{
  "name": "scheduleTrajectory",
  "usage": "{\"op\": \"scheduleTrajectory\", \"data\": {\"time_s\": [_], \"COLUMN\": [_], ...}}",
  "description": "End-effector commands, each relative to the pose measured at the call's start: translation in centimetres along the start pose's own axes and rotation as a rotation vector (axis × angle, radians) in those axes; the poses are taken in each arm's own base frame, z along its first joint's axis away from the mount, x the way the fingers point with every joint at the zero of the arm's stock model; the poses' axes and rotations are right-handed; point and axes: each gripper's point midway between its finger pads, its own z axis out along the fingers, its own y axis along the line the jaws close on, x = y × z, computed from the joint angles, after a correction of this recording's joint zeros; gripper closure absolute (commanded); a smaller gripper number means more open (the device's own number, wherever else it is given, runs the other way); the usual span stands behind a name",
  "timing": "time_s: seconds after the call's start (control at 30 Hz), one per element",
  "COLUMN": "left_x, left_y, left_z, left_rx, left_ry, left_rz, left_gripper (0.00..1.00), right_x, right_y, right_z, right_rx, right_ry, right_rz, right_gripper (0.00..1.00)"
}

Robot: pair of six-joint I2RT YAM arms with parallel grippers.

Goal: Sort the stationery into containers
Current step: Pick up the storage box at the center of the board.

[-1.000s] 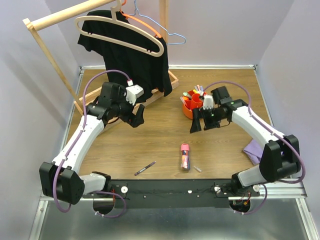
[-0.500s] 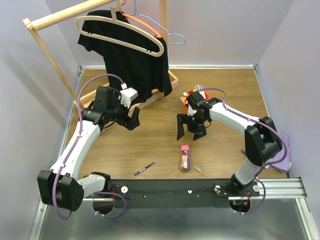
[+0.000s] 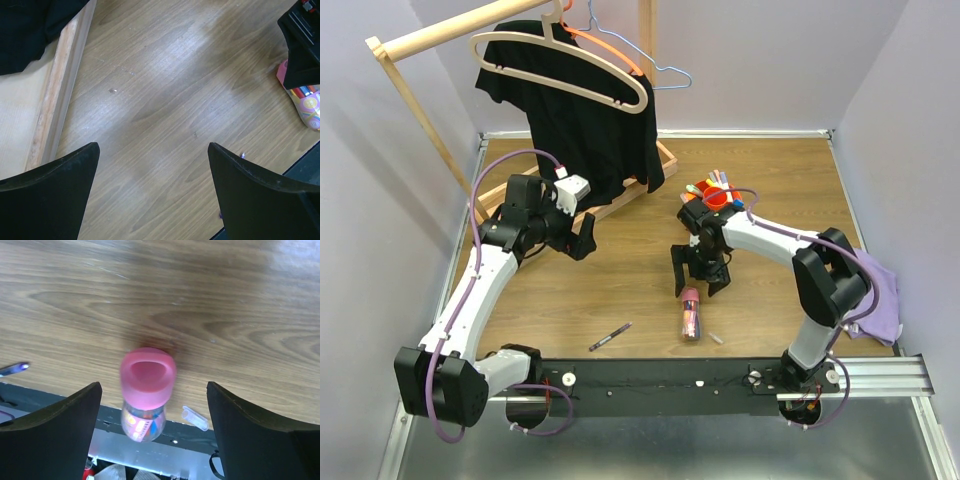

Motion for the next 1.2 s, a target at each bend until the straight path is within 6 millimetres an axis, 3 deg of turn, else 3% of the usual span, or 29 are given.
{"op": "scheduleTrajectory", "data": {"time_s": [0.0, 0.17, 0.43, 0.57, 0.6, 0.63, 0.67, 0.77, 0.9, 1.0, 1.17], "left_x": [-0.3, 0.0, 0.7, 0.8, 0.8, 0.8, 0.5, 0.0, -0.5, -1.1, -2.5], "left_y": [-0.2, -0.2, -0.1, -0.2, -0.2, -0.2, -0.2, -0.1, -0.1, -0.1, 0.2], "left_z": [0.0, 0.0, -0.1, -0.1, -0.1, -0.2, -0.3, -0.7, -1.2, -1.4, -1.0], "left_rx": [0.011, 0.007, 0.007, 0.008, 0.007, 0.007, 0.008, 0.000, 0.002, 0.005, 0.017], "left_ry": [-0.021, -0.021, -0.020, -0.024, -0.023, -0.024, -0.030, -0.036, -0.030, -0.035, -0.041], "left_rz": [-0.009, -0.012, -0.023, -0.024, -0.026, -0.029, -0.026, -0.015, 0.005, 0.023, 0.039], "left_gripper": [0.01, 0.01, 0.01, 0.01, 0.01, 0.01, 0.01, 0.01, 0.01, 0.01, 0.01], "right_x": [1.7, 1.6, 1.8, 2.1, 2.1, 1.8, 1.2, -1.8, -5.9, -7.7, -9.6], "right_y": [-1.2, -0.6, 0.5, 0.6, 0.6, 0.9, 1.0, 3.3, 7.0, 7.4, 5.8], "right_z": [1.4, 2.4, 3.1, 3.3, 3.4, 3.2, 2.8, -0.6, -8.5, -13.4, -16.9], "right_rx": [0.046, 0.012, 0.011, 0.036, 0.036, 0.031, 0.036, -0.036, -0.161, -0.173, -0.090], "right_ry": [0.059, 0.075, 0.089, 0.102, 0.102, 0.092, 0.067, -0.083, -0.376, -0.577, -0.799], "right_rz": [0.037, 0.020, -0.024, -0.041, -0.043, -0.048, -0.060, -0.139, -0.261, -0.331, -0.400], "right_gripper": [0.12, 0.26, 0.39, 0.64, 0.88, 0.99, 0.99, 0.99, 0.99, 0.99, 0.99]}}
